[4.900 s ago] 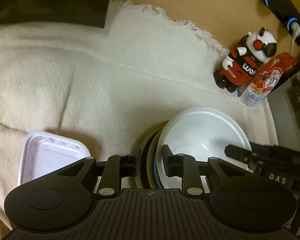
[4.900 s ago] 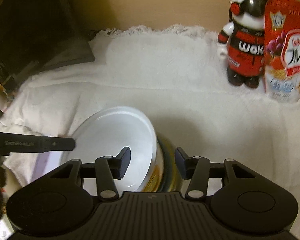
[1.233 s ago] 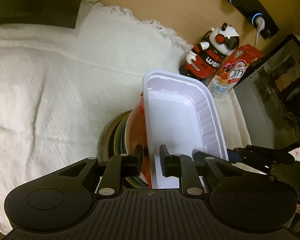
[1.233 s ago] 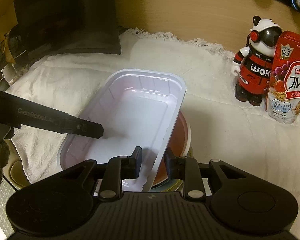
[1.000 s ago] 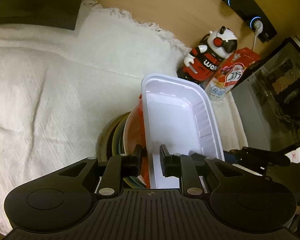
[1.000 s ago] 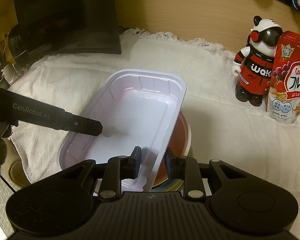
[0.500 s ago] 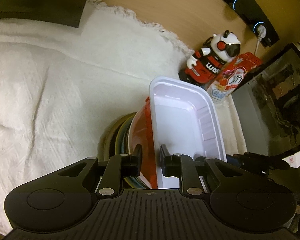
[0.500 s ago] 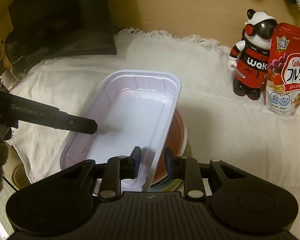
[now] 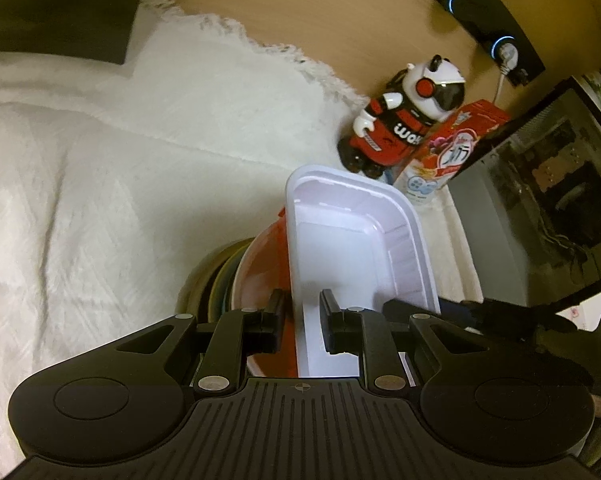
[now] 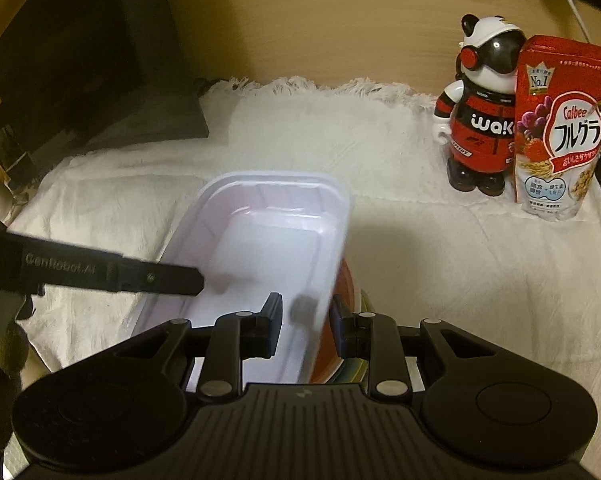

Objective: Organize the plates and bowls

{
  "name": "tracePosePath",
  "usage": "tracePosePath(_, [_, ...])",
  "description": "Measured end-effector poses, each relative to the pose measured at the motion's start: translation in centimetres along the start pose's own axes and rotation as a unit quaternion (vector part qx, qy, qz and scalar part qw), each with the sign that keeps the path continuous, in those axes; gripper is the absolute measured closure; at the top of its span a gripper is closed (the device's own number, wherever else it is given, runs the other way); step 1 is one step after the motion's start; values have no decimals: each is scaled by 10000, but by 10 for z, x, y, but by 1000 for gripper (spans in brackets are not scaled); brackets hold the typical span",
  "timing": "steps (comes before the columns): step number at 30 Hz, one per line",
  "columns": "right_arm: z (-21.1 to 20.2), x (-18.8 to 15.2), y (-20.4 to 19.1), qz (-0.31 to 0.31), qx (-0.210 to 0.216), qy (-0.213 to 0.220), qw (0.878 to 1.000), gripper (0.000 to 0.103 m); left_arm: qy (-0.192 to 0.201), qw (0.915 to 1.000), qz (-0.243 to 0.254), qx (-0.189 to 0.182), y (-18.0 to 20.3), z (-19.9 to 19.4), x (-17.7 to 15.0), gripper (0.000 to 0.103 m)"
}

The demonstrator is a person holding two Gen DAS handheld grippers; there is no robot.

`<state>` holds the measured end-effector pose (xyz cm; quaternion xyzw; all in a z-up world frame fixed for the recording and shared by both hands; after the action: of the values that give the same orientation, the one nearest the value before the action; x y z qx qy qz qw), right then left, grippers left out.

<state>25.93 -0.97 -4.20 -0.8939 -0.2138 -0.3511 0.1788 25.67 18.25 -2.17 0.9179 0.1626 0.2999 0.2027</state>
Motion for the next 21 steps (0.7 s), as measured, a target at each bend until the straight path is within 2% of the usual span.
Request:
tracePosePath(11, [3,-7,-10,270,-416,-6,9988,78,-124,9994,268,-160,-13,-1,7,82])
tracePosePath(21, [-2,-10,-7,686,-766,191,9945,78,-156,9985,520,-101,-13,-4,11,82])
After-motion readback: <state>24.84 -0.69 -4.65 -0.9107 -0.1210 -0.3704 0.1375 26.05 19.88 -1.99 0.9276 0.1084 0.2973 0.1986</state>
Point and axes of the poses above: each gripper's, at about its wrist camera, not at the fingertips, and z roughly the way its jaws point, y to its right, x to its top, the point moved 2 cm from there along z, roughly the way its jaws point, and after that the axes turned 4 degrees about y, right-handed, at the moved point
